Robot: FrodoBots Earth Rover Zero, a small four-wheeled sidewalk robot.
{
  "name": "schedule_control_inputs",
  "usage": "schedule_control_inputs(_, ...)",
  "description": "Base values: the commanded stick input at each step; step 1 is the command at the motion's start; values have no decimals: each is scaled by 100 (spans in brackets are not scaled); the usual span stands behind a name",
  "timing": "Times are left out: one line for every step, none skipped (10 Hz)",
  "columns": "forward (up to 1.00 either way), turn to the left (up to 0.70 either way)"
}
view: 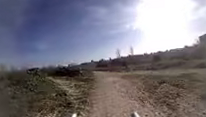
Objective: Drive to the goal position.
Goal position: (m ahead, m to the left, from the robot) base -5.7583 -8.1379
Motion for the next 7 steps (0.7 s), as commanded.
schedule_control_inputs(50,0)
schedule_control_inputs(50,-32)
schedule_control_inputs(50,-43)
schedule_control_inputs(50,-31)
schedule_control_inputs(50,-6)
schedule_control_inputs(50,0)
schedule_control_inputs(50,0)
